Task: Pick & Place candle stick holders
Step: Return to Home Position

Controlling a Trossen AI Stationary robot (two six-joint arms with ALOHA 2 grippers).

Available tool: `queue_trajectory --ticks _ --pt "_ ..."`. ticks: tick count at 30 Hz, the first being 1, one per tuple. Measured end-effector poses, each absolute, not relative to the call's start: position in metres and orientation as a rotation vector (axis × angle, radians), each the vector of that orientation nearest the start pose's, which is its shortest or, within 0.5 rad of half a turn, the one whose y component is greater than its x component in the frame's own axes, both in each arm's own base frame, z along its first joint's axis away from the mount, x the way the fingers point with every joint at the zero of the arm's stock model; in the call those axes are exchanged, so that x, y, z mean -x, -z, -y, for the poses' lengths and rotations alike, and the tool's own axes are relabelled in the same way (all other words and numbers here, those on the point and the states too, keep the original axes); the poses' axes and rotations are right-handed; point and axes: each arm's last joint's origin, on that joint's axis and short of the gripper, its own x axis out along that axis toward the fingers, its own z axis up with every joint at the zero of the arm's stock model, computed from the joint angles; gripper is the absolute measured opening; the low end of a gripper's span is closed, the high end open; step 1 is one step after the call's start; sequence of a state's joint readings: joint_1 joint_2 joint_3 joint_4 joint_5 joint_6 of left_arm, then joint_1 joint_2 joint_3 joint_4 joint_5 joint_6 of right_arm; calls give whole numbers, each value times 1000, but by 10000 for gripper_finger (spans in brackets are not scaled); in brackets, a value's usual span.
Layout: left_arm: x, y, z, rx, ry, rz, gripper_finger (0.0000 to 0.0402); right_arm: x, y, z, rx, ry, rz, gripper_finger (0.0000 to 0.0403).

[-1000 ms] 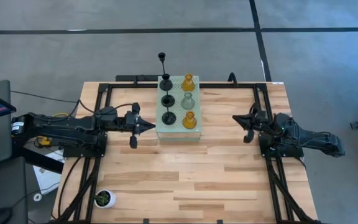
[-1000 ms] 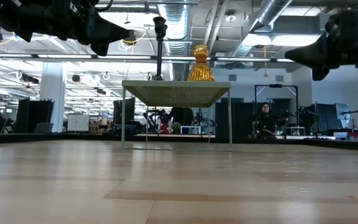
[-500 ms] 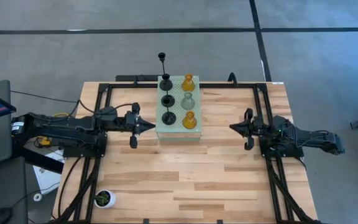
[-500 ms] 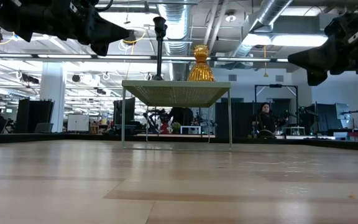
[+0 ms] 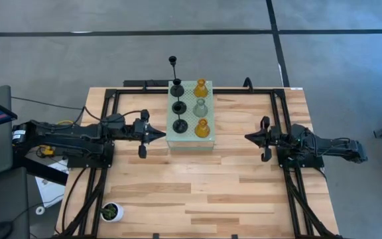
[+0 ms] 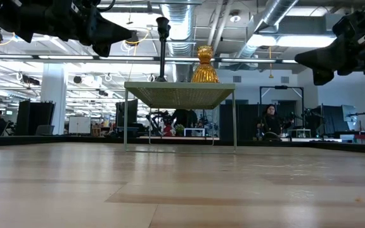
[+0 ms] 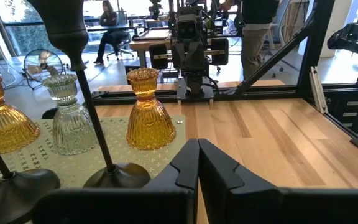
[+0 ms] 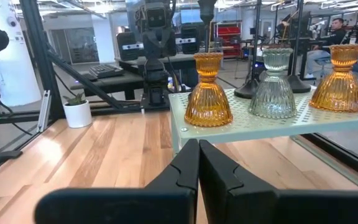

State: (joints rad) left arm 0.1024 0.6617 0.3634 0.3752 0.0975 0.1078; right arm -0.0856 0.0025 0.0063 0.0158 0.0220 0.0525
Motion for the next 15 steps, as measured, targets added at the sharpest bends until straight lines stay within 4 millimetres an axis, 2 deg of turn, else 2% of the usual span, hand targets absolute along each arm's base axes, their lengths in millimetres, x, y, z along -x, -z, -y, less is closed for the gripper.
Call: queue_trajectory --ticks 5,9,15 --pt "-159 -259 -14 -150 -11 80 8 -97 -167 9 -52 107 22 0" --pt "-159 -259 -14 -106 -9 78 8 -97 -167 9 -52 107 22 0" --pt "-148 -248 -12 -64 -3 -58 8 -97 -167 9 -52 108 22 0"
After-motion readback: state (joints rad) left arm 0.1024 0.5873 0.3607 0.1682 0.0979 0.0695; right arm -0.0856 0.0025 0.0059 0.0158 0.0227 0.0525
